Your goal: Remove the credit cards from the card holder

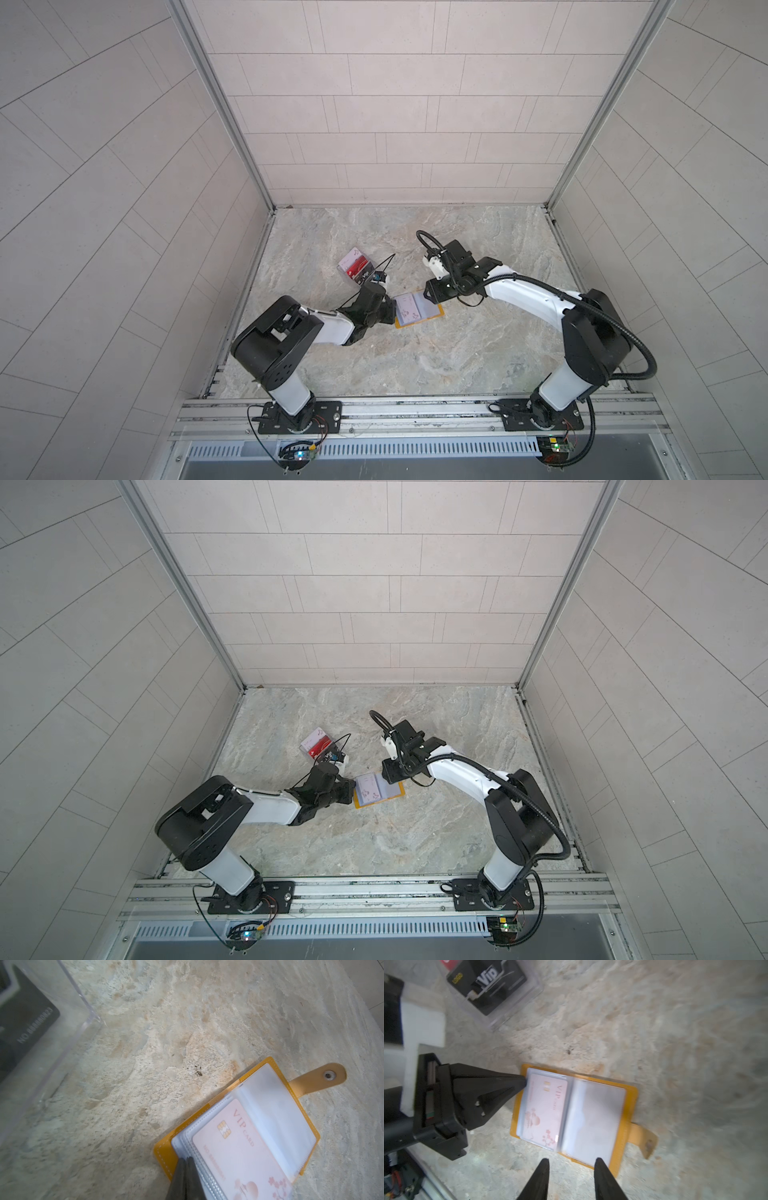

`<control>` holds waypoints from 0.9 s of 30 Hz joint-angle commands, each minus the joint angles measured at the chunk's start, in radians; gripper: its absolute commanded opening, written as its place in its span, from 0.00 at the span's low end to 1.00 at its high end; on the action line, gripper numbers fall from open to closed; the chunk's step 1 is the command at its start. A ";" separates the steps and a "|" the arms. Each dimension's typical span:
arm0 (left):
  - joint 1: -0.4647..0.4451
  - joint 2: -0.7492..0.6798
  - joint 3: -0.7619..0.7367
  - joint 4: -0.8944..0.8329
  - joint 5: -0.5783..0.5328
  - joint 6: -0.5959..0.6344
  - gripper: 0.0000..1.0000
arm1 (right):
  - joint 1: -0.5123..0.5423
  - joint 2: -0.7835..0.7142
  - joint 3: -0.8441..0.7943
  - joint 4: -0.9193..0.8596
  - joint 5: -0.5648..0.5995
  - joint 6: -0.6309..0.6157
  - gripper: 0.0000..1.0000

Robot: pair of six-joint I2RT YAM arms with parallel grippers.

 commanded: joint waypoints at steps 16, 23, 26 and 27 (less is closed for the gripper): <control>-0.006 0.049 0.062 -0.158 0.043 0.053 0.00 | -0.047 0.185 -0.034 0.129 -0.216 0.070 0.35; -0.006 0.063 0.089 -0.189 0.045 0.062 0.00 | -0.060 0.207 -0.057 0.185 -0.258 0.104 0.34; -0.006 0.066 0.099 -0.196 0.046 0.065 0.00 | -0.064 0.213 -0.059 0.196 -0.264 0.108 0.34; -0.006 0.066 0.101 -0.199 0.046 0.066 0.00 | -0.065 0.213 -0.061 0.197 -0.267 0.109 0.34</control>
